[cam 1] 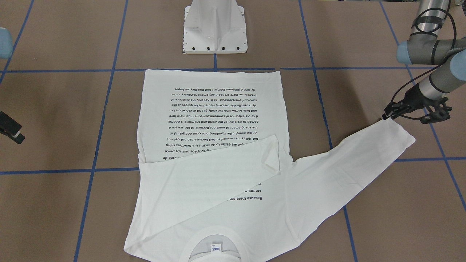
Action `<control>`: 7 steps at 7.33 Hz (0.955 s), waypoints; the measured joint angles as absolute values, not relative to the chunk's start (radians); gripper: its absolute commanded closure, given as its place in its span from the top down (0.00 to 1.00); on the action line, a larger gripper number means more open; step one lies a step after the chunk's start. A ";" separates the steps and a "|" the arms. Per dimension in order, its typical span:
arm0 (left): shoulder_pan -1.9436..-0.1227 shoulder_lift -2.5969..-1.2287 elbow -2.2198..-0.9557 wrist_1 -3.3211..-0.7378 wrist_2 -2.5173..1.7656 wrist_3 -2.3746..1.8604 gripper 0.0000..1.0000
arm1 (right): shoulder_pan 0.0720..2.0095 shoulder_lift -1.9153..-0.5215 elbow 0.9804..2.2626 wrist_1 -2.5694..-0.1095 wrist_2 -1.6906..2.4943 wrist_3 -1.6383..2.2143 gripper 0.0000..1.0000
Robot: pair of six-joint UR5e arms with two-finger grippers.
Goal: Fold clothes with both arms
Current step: 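Lower the left gripper to the cuff of the other sleeve and grasp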
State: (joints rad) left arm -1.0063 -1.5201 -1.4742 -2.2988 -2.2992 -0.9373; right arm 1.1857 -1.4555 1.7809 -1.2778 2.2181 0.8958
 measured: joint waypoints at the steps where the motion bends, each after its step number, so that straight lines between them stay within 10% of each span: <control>1: -1.006 -1.521 -1.474 -2.300 -2.299 -0.938 0.24 | 1.186 -1.456 1.781 -1.278 2.218 0.896 0.99; 2: -1.006 -1.520 -1.474 -2.302 -2.299 -0.939 0.03 | 1.186 -1.456 1.781 -1.278 2.218 0.895 0.99; 7: -1.007 -1.536 -1.527 -2.295 -2.305 -0.943 0.00 | 1.190 -1.456 1.781 -1.278 2.221 0.894 0.99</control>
State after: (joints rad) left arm -1.0067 -1.5359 -1.5272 -2.2954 -2.3054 -0.9430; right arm 1.1899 -1.4557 1.7809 -1.2778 2.2206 0.8941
